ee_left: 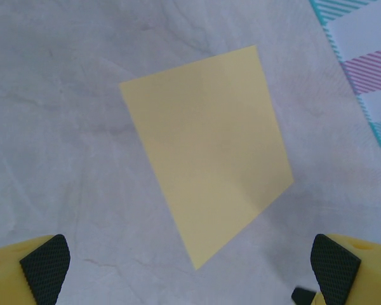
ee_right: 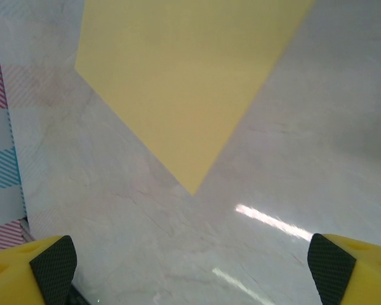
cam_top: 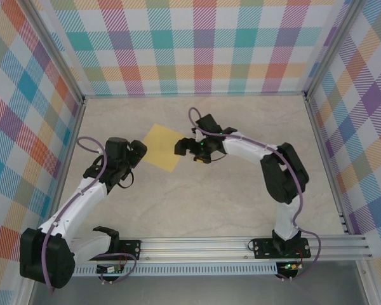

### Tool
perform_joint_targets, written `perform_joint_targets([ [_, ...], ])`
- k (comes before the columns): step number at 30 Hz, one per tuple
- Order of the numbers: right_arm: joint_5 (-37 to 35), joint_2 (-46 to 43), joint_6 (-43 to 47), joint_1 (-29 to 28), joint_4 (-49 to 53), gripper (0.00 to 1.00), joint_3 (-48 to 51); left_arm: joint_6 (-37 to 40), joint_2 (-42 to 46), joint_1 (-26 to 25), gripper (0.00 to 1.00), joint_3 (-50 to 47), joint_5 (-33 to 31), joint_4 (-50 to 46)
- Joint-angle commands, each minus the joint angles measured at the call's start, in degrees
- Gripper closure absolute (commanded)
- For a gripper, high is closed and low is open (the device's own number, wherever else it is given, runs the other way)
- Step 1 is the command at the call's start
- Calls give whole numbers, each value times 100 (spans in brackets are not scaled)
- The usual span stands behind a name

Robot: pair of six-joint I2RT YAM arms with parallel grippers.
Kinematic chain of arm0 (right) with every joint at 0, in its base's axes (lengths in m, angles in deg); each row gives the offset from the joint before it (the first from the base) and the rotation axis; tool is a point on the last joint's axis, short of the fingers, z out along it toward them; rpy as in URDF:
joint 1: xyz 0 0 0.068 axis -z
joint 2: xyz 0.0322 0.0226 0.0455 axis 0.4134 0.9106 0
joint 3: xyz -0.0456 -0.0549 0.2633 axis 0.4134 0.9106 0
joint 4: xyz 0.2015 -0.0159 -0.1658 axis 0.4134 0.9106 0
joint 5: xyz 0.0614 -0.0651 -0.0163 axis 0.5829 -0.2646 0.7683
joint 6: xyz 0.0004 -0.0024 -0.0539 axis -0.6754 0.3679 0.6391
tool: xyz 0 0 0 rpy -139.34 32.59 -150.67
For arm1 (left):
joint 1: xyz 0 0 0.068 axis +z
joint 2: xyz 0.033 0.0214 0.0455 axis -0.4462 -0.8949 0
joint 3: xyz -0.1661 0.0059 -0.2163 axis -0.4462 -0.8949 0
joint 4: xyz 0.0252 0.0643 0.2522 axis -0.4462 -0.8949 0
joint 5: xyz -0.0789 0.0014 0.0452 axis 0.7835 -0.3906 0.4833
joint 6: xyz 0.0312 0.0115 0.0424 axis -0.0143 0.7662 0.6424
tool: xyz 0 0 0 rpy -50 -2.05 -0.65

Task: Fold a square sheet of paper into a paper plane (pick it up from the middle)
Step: Move the square sheet of paper to the center of the table.

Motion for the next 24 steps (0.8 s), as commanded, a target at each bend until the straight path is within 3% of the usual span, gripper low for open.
perform_joint_targets([
  [1, -317, 647, -124, -261, 655, 4, -953, 419, 362, 59, 0, -195, -33, -273],
  [8, -341, 2017, -109, -591, 1687, 6, -2956, 410, 867, 96, 0, -575, -46, -346],
  [13, -387, 2620, -23, -711, 2337, 6, -3678, 503, 1002, 97, 0, -669, 4, -350],
  [19, -859, 2664, 402, -717, 3033, 5, -3567, 683, 1011, 96, 0, -689, 261, -178],
  [24, -1018, 1816, 1219, -622, 2735, 6, -2085, 760, 935, 92, 0, -643, 563, -118],
])
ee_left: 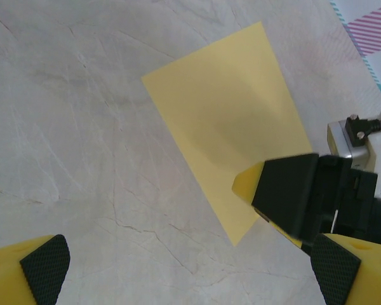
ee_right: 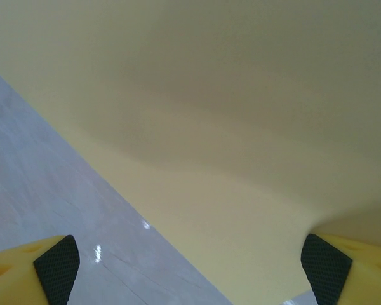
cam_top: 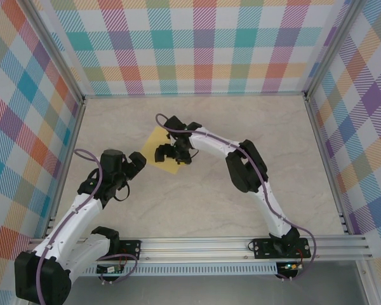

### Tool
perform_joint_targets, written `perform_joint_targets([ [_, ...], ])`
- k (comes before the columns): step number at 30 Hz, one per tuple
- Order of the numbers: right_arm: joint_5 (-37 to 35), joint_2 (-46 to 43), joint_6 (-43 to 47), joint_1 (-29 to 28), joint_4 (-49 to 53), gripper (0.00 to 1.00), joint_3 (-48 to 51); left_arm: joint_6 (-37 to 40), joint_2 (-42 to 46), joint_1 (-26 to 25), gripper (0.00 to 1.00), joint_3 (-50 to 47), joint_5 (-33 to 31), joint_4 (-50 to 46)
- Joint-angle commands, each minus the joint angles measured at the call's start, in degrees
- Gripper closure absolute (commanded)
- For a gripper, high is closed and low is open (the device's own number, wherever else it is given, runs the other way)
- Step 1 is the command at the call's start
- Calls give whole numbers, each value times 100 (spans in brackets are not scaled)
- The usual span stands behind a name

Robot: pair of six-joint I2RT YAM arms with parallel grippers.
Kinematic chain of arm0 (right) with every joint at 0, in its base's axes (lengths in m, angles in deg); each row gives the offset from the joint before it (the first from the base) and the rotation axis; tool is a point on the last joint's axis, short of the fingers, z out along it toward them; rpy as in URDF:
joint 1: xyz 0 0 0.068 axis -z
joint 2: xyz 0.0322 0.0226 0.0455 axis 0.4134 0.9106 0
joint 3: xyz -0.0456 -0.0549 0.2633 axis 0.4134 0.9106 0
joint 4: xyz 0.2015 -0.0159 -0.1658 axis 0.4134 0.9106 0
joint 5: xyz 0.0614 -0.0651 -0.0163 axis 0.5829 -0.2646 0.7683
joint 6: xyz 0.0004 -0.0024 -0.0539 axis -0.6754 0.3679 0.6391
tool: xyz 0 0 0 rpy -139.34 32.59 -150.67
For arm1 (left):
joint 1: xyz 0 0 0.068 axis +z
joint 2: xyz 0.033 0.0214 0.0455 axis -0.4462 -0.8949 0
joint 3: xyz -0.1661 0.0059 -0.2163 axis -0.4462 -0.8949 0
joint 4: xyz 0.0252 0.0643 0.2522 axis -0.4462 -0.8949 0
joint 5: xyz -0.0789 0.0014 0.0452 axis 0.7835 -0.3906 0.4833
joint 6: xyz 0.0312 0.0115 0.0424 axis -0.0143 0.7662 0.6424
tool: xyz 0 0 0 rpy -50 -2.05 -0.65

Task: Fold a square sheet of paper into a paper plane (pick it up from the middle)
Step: Move the square sheet of paper to the center of the table.

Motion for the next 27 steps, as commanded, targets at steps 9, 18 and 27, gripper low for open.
perform_joint_targets([
  [9, -472, -2338, 2453, 765, 301, 5, 3393, 364, -98, 51, 0, -158, 947, 565],
  [18, 368, -2343, 648, 783, -638, 9, 2895, 378, -527, -88, 0, 1, 1260, 848],
  [27, 588, -1638, -650, 386, -1249, 10, 2515, 456, -636, -99, 0, 129, 1272, 503],
])
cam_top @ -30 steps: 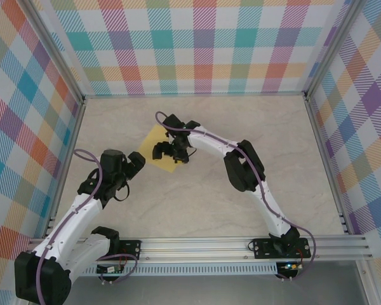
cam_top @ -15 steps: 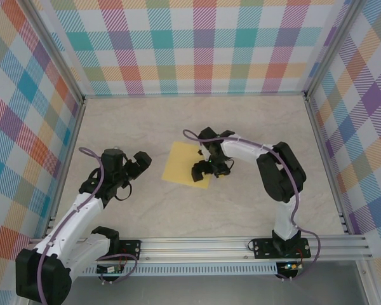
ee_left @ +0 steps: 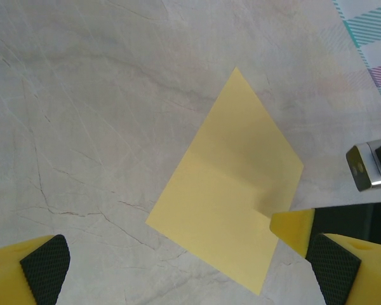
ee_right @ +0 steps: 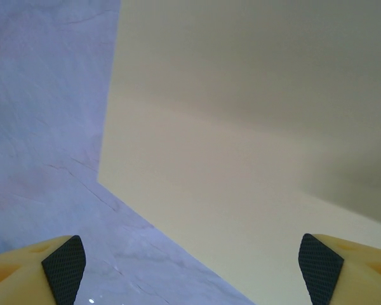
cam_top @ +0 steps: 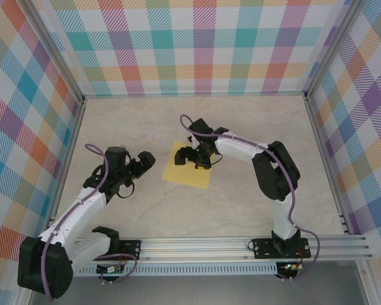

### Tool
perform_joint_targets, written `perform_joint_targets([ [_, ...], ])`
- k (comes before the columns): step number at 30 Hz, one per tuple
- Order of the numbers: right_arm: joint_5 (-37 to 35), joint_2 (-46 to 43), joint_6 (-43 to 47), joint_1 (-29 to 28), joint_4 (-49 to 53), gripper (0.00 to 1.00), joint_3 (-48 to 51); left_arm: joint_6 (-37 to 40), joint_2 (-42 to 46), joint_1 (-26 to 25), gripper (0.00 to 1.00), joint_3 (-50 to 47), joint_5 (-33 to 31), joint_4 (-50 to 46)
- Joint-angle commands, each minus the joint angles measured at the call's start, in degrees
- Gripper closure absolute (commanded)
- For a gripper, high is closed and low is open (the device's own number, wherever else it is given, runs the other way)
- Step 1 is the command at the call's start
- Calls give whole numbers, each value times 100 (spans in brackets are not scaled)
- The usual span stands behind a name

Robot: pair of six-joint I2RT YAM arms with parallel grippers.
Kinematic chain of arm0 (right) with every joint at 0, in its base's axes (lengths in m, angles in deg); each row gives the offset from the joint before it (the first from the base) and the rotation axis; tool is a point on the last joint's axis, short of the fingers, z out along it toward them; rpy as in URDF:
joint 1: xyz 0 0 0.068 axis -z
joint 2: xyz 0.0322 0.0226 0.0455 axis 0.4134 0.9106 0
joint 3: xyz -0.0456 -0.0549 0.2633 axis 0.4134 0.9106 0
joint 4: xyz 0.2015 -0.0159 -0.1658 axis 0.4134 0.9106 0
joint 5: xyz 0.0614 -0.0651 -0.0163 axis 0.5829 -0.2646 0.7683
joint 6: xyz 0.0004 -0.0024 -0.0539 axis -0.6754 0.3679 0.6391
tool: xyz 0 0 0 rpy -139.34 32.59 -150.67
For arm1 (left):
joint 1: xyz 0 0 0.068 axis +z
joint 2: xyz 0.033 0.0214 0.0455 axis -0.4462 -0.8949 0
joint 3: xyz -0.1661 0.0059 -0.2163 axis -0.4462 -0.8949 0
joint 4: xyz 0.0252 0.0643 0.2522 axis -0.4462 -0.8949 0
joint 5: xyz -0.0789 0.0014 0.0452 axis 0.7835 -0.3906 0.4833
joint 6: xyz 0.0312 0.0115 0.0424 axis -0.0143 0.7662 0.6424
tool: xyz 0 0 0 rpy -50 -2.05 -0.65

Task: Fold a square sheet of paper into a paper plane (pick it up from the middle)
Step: Move the square sheet of paper to the center of the table.

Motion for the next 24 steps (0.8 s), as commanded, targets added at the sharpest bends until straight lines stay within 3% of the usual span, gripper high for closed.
perform_joint_targets([
  [1, 96, 263, -507, -97, -66, 10, -135, 121, -64, -58, 0, 160, 141, -157],
  [6, -108, 301, -6, -90, 340, 10, 121, 106, -150, -75, 0, 151, 193, -141],
  [15, -444, -331, 1841, 49, 1217, 10, 1034, 220, -474, -200, 0, 294, 427, -90],
  [22, -495, -1088, 2554, 386, 1290, 10, 1554, 314, -1191, -842, 0, 617, 436, 331],
  [24, -821, -1210, 2570, 403, 1377, 9, 1481, 297, -1431, -1055, 0, 752, 404, 364],
])
